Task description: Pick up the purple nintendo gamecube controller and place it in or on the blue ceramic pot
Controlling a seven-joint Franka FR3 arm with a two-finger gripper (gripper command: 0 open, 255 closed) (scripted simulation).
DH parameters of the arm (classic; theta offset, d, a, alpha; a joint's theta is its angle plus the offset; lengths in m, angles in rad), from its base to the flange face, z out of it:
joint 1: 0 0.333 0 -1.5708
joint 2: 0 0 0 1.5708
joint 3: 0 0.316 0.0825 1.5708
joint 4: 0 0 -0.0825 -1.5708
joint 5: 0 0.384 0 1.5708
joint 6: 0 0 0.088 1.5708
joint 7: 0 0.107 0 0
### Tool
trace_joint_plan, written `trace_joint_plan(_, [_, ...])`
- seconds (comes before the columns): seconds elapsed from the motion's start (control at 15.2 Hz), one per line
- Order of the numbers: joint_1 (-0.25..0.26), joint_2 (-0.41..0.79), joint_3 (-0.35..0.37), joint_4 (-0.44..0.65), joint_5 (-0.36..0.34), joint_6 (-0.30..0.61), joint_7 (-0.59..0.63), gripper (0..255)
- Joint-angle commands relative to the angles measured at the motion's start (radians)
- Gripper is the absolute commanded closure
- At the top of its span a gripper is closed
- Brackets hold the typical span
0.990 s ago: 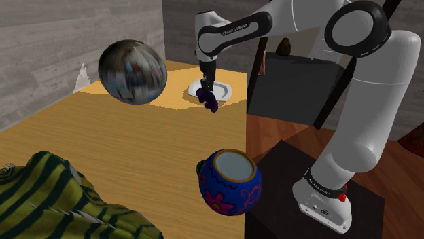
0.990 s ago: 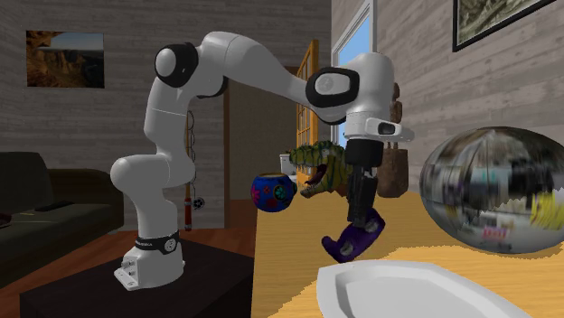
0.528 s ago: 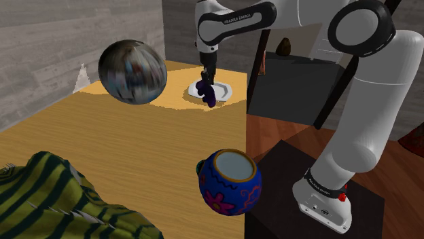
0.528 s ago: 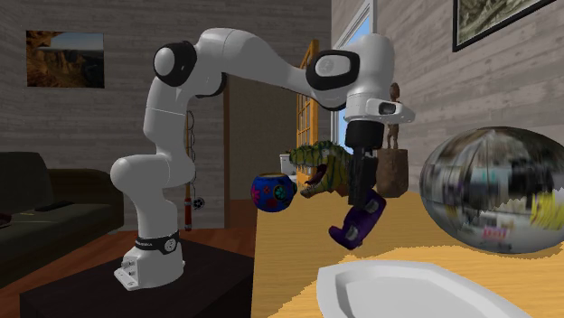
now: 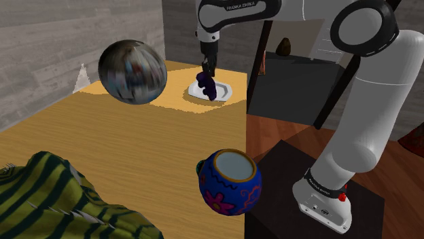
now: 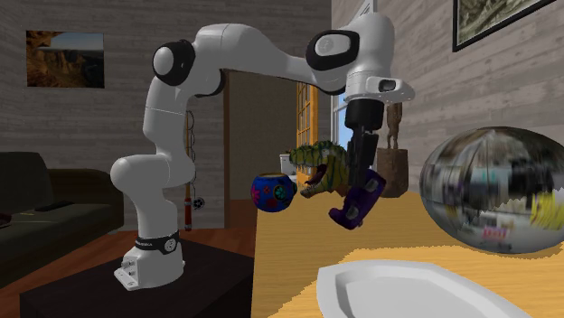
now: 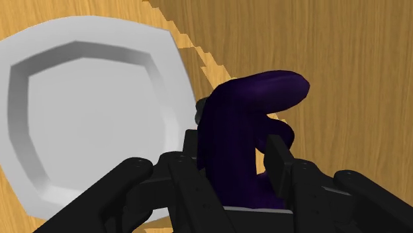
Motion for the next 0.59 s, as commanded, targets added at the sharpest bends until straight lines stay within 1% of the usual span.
trace_joint_plan(0.0, [0.001, -0.001, 0.0, 0.028, 0.001, -0.028, -0.003, 255])
trace_joint_plan(0.53, [0.004, 0.006, 0.001, 0.144, 0.001, -0.138, -0.013, 255])
